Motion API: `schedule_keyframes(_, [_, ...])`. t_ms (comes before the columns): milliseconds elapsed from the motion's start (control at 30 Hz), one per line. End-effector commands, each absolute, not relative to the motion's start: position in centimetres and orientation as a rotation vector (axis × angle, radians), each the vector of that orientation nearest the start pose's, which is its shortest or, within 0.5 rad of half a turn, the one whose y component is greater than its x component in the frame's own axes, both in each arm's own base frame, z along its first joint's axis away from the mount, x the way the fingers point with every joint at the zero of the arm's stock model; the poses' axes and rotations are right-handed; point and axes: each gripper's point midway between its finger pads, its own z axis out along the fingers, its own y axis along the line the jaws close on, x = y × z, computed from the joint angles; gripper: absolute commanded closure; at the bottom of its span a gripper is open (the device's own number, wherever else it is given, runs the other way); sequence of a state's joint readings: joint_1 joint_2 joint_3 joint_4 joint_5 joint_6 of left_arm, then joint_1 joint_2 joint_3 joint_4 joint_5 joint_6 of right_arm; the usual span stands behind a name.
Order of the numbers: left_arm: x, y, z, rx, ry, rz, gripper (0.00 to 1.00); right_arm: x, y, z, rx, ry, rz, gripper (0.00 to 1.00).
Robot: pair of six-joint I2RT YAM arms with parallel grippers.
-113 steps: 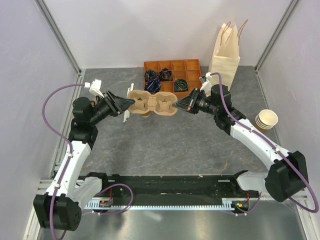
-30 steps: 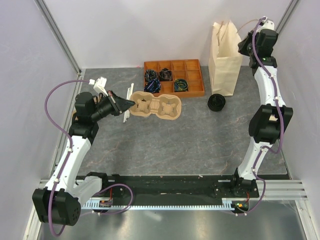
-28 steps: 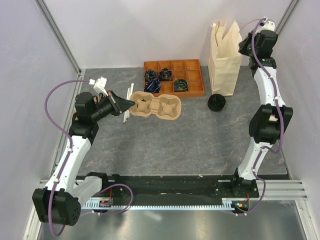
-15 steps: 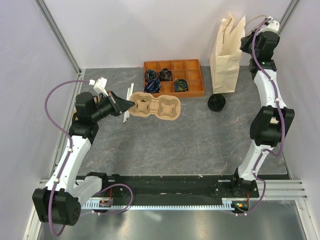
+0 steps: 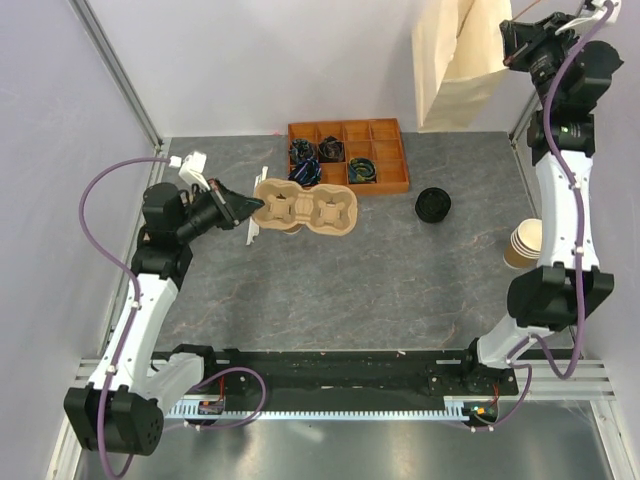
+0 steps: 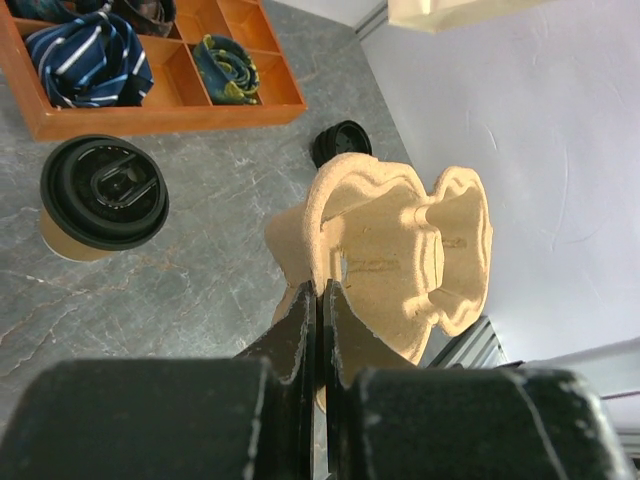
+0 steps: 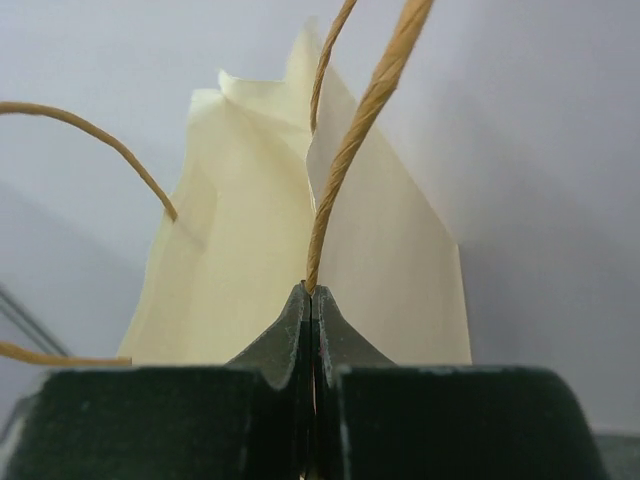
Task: Pack the takeout coffee
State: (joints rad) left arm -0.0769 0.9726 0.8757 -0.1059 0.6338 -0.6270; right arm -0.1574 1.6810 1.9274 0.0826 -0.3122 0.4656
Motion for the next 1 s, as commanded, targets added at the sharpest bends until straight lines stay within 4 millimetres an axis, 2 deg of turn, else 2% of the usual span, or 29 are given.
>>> schedule_keyframes(0, [29.1,-13.8,32.9,0.033,1.765,-1.007,0.98,45.1,3.0,57.6,-0.047,1.204,0.588,1.00])
schedule_keyframes(33, [29.1,-13.4,33.0,0.022,1.766,-0.998,0.98,43.5,4.1,57.9,-0.098,1.211,0.618,1.00])
schedule_keyframes(67, [29.0,-13.2,33.1,0.019,1.769,-0.993,0.98,43.1,4.4,56.8,-0.118,1.235,0.625,1.00])
schedule_keyframes(133, [28.8,-12.6,33.3,-0.007,1.784,-0.961,0.98,41.5,5.6,56.2,-0.186,1.250,0.651,1.00])
schedule_keyframes(167, [28.7,-12.3,33.4,-0.014,1.790,-0.944,0.98,39.9,6.4,55.5,-0.232,1.261,0.675,1.00])
schedule_keyframes(200, [28.7,-12.1,33.5,-0.023,1.798,-0.928,0.98,39.2,6.8,55.2,-0.253,1.263,0.685,1.00])
schedule_keyframes(233, [28.7,-11.7,34.1,-0.022,1.789,-0.899,0.98,37.4,7.3,55.7,-0.276,1.249,0.686,1.00])
schedule_keyframes(267, [28.5,-11.6,34.0,-0.029,1.803,-0.888,0.98,37.3,7.5,54.1,-0.267,1.285,0.702,1.00])
schedule_keyframes(333, [28.3,-11.1,34.9,-0.027,1.783,-0.852,0.98,35.4,7.8,53.5,-0.249,1.310,0.707,1.00])
schedule_keyframes(367, [28.1,-11.0,35.0,-0.029,1.787,-0.845,0.98,35.4,7.7,52.2,-0.218,1.341,0.707,1.00])
schedule_keyframes(400, [28.0,-10.9,35.2,-0.029,1.788,-0.841,0.98,35.0,7.6,51.9,-0.187,1.348,0.709,1.00])
schedule_keyframes(433, [28.0,-10.8,35.6,-0.027,1.781,-0.829,0.98,34.0,7.8,51.2,-0.157,1.381,0.723,1.00])
schedule_keyframes(467, [27.9,-10.8,35.6,-0.027,1.784,-0.828,0.98,34.0,7.7,49.6,-0.120,1.420,0.736,1.00])
schedule_keyframes(533, [27.8,-10.7,35.8,-0.023,1.782,-0.814,0.98,32.7,8.1,48.1,-0.056,1.477,0.768,1.00])
schedule_keyframes(567, [27.9,-10.7,35.8,-0.024,1.785,-0.814,0.98,32.5,8.5,46.7,-0.030,1.514,0.787,1.00])
schedule_keyframes(733, [28.2,-10.5,35.9,-0.017,1.784,-0.795,0.98,30.3,9.1,43.1,0.061,1.605,0.800,1.00])
schedule_keyframes(900, [28.8,-10.1,35.8,-0.034,1.784,-0.769,0.98,29.0,9.6,39.3,0.170,1.710,0.820,1.00])
schedule_keyframes(933, [28.9,-10.0,35.8,-0.040,1.782,-0.764,0.98,29.1,8.9,37.9,0.235,1.739,0.791,1.00])
schedule_keyframes(967, [29.0,-9.9,35.7,-0.047,1.785,-0.763,0.98,28.8,9.5,37.3,0.274,1.764,0.810,1.00])
